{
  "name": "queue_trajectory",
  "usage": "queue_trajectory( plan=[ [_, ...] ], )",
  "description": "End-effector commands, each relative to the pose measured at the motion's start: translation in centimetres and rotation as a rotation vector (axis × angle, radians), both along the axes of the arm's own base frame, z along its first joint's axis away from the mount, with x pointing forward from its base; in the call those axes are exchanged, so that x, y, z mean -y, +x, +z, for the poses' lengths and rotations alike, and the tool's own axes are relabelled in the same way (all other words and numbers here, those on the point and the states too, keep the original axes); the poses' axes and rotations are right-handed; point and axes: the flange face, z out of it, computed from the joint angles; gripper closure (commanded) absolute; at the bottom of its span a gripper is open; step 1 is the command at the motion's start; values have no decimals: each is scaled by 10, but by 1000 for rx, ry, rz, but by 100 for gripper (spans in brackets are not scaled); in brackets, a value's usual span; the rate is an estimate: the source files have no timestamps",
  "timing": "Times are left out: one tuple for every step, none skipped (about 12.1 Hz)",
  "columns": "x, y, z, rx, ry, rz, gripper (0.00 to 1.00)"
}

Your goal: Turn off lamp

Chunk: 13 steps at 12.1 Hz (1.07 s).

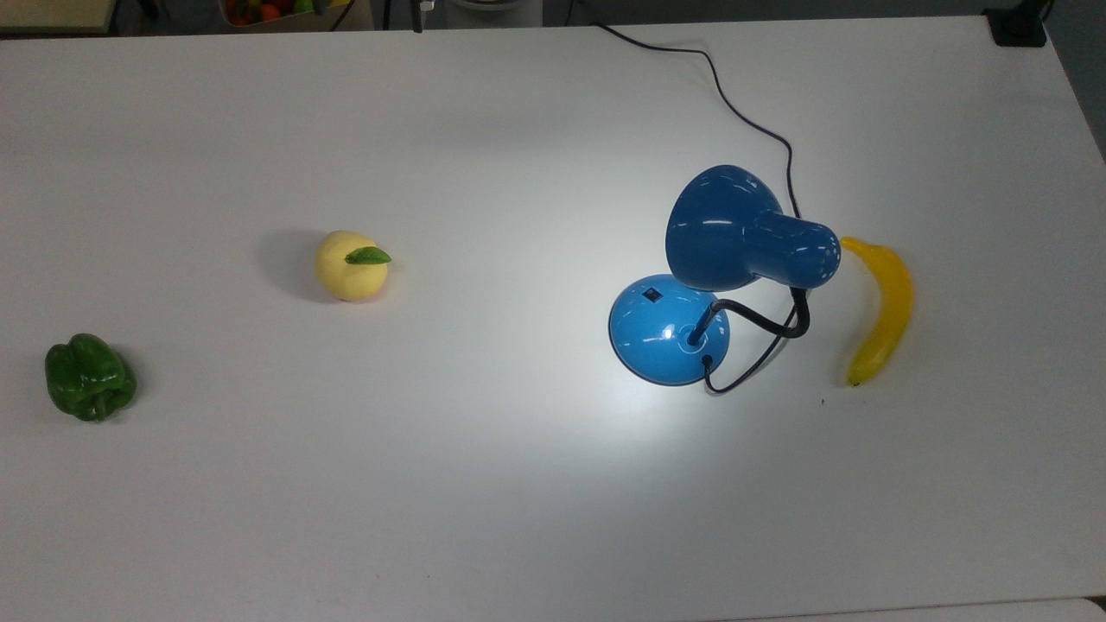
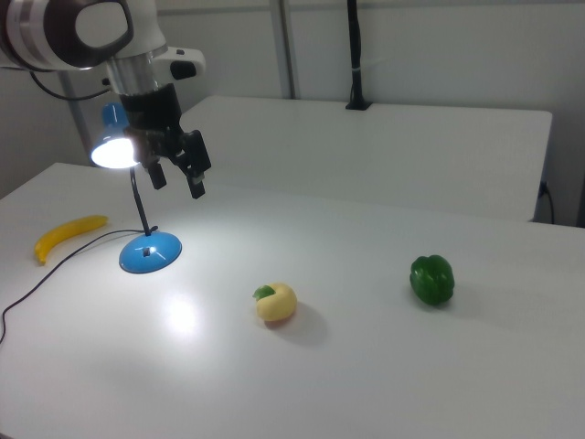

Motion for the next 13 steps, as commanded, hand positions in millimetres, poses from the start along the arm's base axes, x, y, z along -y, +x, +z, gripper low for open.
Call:
queue_trajectory(
  plan=[
    [1, -7, 1, -22, 13, -12, 53],
    [1, -7, 2, -22, 13, -12, 71],
    [1, -7, 1, -22, 13, -12, 94],
    [1, -6, 0, -24, 13, -10, 100],
    [2, -6, 0, -24, 13, -10, 100],
    [2, -6, 0, -22, 13, -12, 100],
    [2, -6, 1, -22, 13, -12, 100],
    [0, -5, -2, -27, 13, -9, 100],
    [-5, -5, -2, -25, 13, 1, 100],
    [-8, -2, -8, -32, 13, 7, 100],
    [-13, 1, -11, -32, 15, 17, 100],
    [-25, 7, -24, -52, 21, 35, 100],
    [-42, 15, -33, -33, 22, 59, 100]
  ],
)
